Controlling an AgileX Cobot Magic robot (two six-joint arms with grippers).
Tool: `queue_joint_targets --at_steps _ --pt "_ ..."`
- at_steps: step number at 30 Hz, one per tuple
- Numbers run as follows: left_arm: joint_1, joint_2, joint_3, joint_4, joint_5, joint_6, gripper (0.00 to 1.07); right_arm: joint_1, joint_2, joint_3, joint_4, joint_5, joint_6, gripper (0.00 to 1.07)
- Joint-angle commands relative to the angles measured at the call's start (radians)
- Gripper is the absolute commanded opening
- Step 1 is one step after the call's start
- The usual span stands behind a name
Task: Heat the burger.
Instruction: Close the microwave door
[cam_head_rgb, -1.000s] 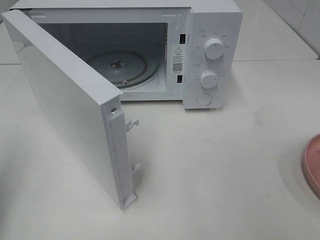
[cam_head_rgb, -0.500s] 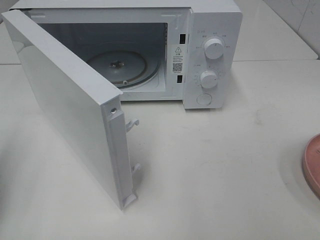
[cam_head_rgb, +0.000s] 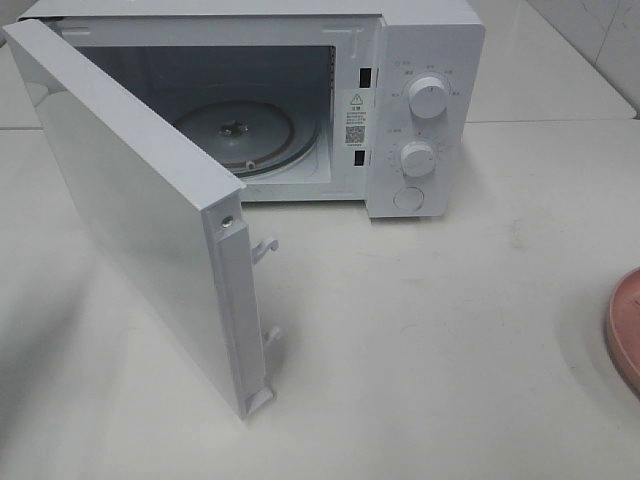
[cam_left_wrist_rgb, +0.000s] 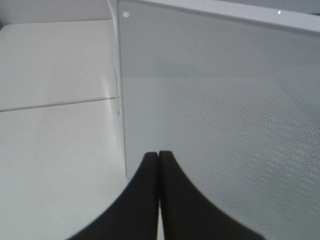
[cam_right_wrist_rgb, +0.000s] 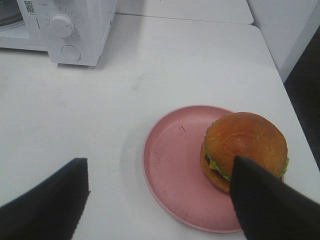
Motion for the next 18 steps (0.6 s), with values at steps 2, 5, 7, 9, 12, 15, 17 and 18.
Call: queue_joint_targets --at_steps 2,5,7,9,12,15,17,18 --pt "-0.058 0.082 -0.020 -0.005 -0.070 -0.010 0.00 -0.005 -0.034 0.002 -0.010 -0.015 0.000 0.76" --pt "-0.135 0.124 -0.038 -0.058 -0.070 0.007 0.00 -0.005 -0.034 0.002 -0.010 -0.015 0.000 0.76" --pt "-0.165 0.137 -0.043 -0.093 -0.070 0.022 0.00 -0.005 -0.034 0.002 -0.010 -0.015 0.000 0.76" --pt "-0.250 0.167 -0.052 -0.221 -0.077 0.088 0.00 -0.005 -0.034 0.002 -0.010 -0.015 0.000 0.76" --pt "-0.331 0.194 -0.065 -0.322 -0.077 0.160 0.00 -0.005 -0.034 0.002 -0.010 -0.015 0.000 0.76" --pt "-0.399 0.218 -0.089 -0.407 -0.076 0.181 0.00 -0.005 -0.034 0.002 -0.010 -0.015 0.000 0.76" --pt "-0.439 0.234 -0.108 -0.443 -0.074 0.186 0.00 -0.005 -0.034 0.002 -0.010 -0.015 0.000 0.76" --pt "-0.439 0.234 -0.108 -0.443 -0.074 0.186 0.00 -0.005 -0.034 0.002 -0.010 -0.015 0.000 0.76"
